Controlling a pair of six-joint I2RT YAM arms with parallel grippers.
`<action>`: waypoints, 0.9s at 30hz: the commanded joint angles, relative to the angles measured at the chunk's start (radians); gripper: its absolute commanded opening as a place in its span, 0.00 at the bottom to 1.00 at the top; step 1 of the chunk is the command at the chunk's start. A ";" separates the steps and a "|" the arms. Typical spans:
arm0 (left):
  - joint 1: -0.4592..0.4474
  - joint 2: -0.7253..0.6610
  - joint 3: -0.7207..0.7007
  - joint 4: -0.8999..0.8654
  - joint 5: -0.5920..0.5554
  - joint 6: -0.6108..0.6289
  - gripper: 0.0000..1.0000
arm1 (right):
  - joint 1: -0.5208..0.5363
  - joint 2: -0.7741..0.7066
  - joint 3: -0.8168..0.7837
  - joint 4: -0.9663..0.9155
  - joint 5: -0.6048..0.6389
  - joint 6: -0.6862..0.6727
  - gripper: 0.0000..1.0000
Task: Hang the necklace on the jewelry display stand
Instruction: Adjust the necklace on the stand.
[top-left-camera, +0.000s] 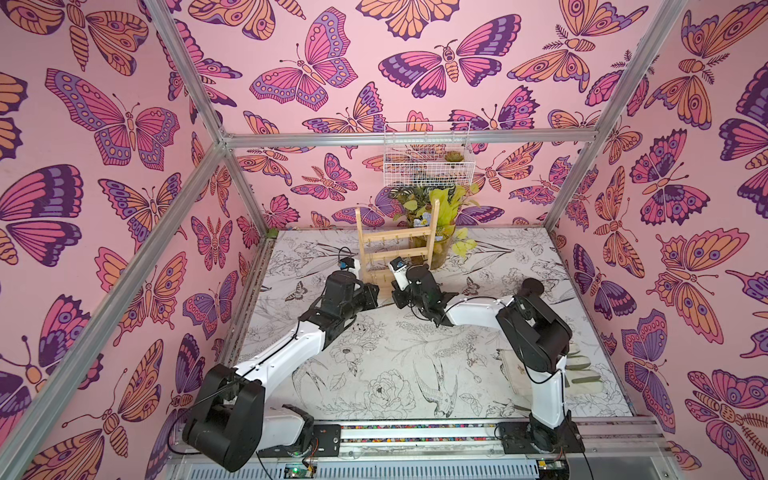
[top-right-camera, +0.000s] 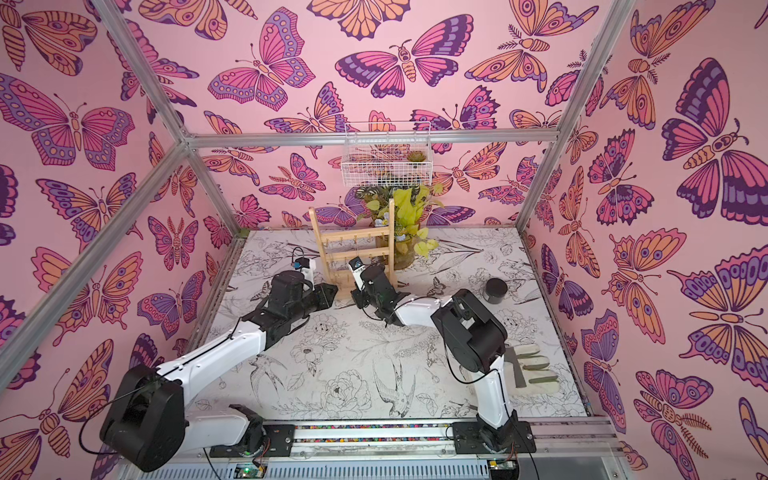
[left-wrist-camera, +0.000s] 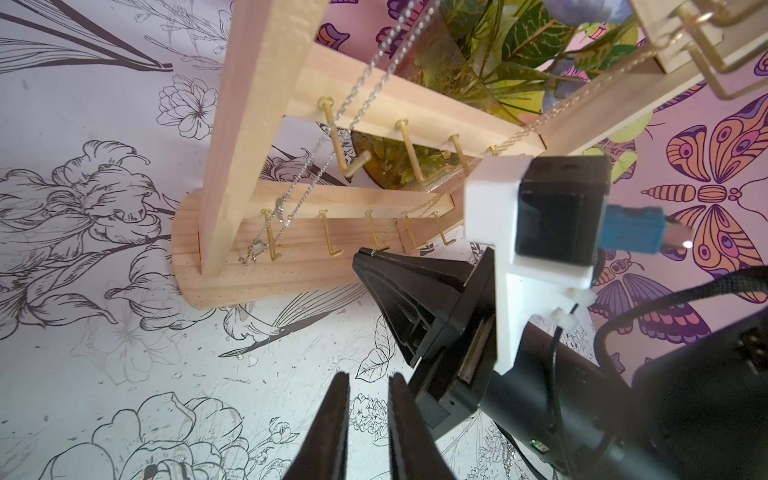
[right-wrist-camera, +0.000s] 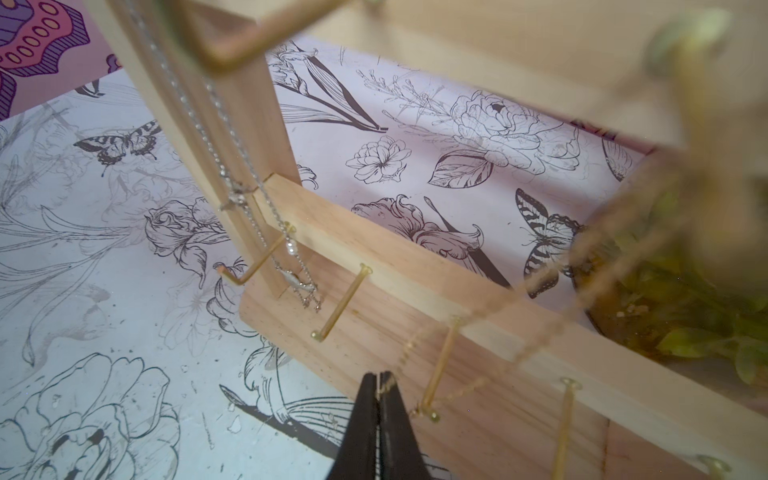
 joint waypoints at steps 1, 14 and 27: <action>0.008 -0.019 -0.021 0.017 -0.006 0.008 0.20 | 0.006 0.020 0.006 0.011 0.025 -0.011 0.09; 0.008 -0.019 -0.020 0.017 -0.003 0.005 0.21 | 0.007 -0.044 -0.029 0.037 0.015 -0.010 0.23; 0.007 -0.005 -0.018 0.025 0.008 -0.005 0.20 | 0.007 -0.153 -0.107 0.046 0.019 -0.004 0.37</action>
